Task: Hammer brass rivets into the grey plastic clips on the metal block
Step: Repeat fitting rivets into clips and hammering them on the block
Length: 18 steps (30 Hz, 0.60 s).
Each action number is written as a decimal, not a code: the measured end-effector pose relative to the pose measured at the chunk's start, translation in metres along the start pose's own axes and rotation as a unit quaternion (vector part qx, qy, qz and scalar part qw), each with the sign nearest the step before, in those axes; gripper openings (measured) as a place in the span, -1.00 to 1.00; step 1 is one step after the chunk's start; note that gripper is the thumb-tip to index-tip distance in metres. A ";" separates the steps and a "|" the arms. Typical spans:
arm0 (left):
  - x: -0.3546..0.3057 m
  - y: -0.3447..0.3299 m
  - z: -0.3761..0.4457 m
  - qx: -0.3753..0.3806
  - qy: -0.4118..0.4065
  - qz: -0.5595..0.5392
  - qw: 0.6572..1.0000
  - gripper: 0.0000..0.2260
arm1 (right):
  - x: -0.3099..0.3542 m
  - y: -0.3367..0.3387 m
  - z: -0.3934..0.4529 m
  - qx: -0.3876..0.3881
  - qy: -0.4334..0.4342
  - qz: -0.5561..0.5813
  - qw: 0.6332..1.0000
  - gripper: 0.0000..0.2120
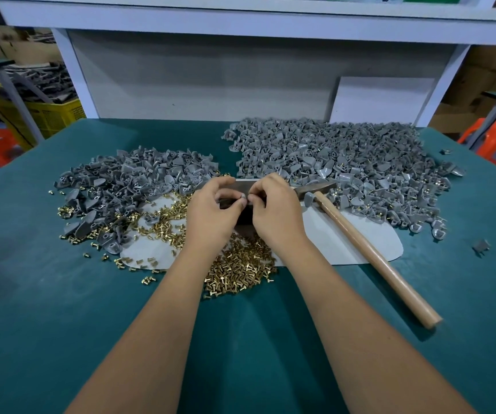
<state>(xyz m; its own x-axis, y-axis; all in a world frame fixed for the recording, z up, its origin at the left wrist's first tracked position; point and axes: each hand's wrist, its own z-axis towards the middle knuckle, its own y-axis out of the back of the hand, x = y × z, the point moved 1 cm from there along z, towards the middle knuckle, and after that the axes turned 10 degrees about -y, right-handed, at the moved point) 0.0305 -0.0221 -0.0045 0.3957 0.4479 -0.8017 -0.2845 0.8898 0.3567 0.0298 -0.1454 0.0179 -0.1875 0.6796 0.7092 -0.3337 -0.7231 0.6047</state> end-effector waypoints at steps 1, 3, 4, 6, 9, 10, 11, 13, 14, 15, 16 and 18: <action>-0.001 0.000 0.000 0.001 0.001 0.000 1.000 -0.64 | 0.000 0.000 0.000 0.002 -0.002 0.001 1.000 -0.84; -0.002 0.001 -0.001 0.001 0.000 0.000 1.000 -0.65 | 0.000 0.001 0.001 0.005 -0.006 0.006 1.000 -0.85; -0.002 0.001 -0.001 0.001 0.000 0.000 1.000 -0.65 | 0.000 0.001 0.001 0.006 -0.008 0.010 1.000 -0.85; -0.004 0.002 -0.002 0.002 0.001 0.003 1.000 -0.66 | 0.001 0.002 0.001 0.012 -0.016 0.019 1.000 -0.84; -0.006 0.002 -0.003 -0.001 -0.003 -0.004 1.000 -0.66 | 0.000 0.003 0.002 0.023 -0.017 0.027 0.999 -0.86; -0.006 0.003 -0.003 -0.002 -0.004 -0.007 1.000 -0.66 | -0.001 0.003 0.002 0.024 -0.013 0.027 0.999 -0.88; -0.007 0.003 -0.004 -0.002 -0.006 -0.009 1.000 -0.67 | -0.002 0.004 0.001 0.024 -0.008 0.025 0.999 -0.89; -0.008 0.003 -0.004 0.001 -0.008 -0.011 1.000 -0.68 | -0.004 0.004 0.001 0.024 0.000 0.021 0.999 -0.89; -0.008 0.003 -0.004 0.003 -0.007 -0.011 1.000 -0.68 | -0.005 0.003 0.001 0.025 0.000 0.025 0.999 -0.89; -0.008 0.003 -0.004 0.003 -0.006 -0.011 1.000 -0.68 | -0.005 0.004 0.001 0.026 -0.002 0.032 0.999 -0.90; -0.008 0.003 -0.004 0.003 -0.006 -0.010 1.000 -0.69 | -0.006 0.004 0.001 0.026 -0.006 0.044 0.999 -0.90; -0.008 0.004 -0.003 0.002 -0.006 -0.008 1.000 -0.70 | -0.006 0.006 0.002 0.025 -0.023 0.079 0.996 -0.87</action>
<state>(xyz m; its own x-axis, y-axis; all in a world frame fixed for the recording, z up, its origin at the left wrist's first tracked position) 0.0231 -0.0231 0.0019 0.4110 0.4339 -0.8017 -0.2746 0.8975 0.3450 0.0306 -0.1541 0.0178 -0.1915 0.5514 0.8119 -0.2577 -0.8265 0.5005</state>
